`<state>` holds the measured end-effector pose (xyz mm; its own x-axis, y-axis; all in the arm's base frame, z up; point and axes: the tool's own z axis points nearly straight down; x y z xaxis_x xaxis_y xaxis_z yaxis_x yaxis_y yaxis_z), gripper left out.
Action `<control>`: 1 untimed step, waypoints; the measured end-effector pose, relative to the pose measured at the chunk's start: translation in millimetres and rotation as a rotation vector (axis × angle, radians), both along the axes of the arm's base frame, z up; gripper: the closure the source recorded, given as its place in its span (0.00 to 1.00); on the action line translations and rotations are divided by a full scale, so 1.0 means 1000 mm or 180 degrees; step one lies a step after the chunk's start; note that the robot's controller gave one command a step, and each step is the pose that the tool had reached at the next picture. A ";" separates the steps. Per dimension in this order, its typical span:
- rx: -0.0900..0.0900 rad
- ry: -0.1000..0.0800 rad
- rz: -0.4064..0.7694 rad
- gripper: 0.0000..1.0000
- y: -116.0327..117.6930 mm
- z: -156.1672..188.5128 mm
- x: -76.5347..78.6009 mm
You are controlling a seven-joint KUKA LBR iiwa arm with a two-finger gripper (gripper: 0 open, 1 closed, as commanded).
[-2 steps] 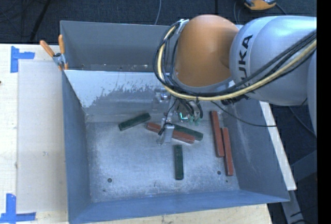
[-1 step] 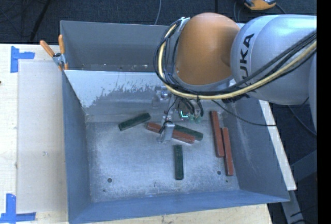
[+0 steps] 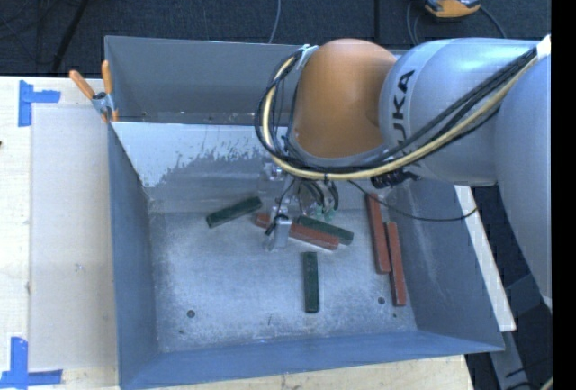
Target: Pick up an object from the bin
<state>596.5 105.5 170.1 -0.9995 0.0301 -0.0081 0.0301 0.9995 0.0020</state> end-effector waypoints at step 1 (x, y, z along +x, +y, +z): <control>0.0001 0.0006 -0.0046 0.00 -0.001 -0.017 0.000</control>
Offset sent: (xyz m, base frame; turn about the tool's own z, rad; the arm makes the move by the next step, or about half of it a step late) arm -0.0002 0.0038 0.0733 -0.2566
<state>596.5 104.6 153.2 -0.9990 0.0444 -0.0061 0.0444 0.9990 0.0023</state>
